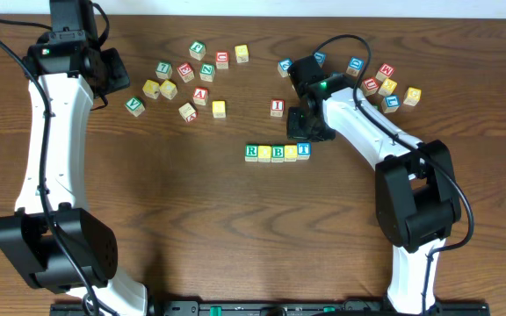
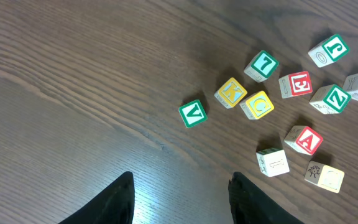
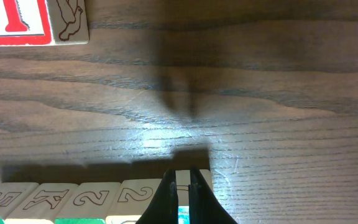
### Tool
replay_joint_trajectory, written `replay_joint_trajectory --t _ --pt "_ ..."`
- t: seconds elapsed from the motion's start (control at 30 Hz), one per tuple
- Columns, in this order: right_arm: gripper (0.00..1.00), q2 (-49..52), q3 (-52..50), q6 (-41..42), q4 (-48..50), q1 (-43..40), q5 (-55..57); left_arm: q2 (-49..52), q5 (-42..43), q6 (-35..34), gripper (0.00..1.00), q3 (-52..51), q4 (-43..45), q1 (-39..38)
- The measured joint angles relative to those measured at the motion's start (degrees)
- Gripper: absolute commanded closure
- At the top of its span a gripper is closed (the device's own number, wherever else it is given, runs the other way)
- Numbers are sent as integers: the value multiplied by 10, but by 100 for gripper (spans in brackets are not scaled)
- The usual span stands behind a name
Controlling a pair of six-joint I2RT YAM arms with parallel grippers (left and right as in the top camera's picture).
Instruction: Spell out ROBOT
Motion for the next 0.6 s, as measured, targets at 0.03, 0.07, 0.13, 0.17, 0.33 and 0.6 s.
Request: replay_joint_trajectory --t 0.03,0.07,0.13,0.17,0.33,0.6 --pt "97 0 0 0 0 0 0 0 0 0 51 0 0 0" --pt "97 0 0 0 0 0 0 0 0 0 51 0 0 0" --pt "97 0 0 0 -2 0 0 0 0 0 51 0 0 0" --pt "97 0 0 0 -2 0 0 0 0 0 52 0 0 0" --pt "97 0 0 0 -5 0 0 0 0 0 51 0 0 0" --pt "99 0 -11 0 -5 0 0 0 0 0 52 0 0 0"
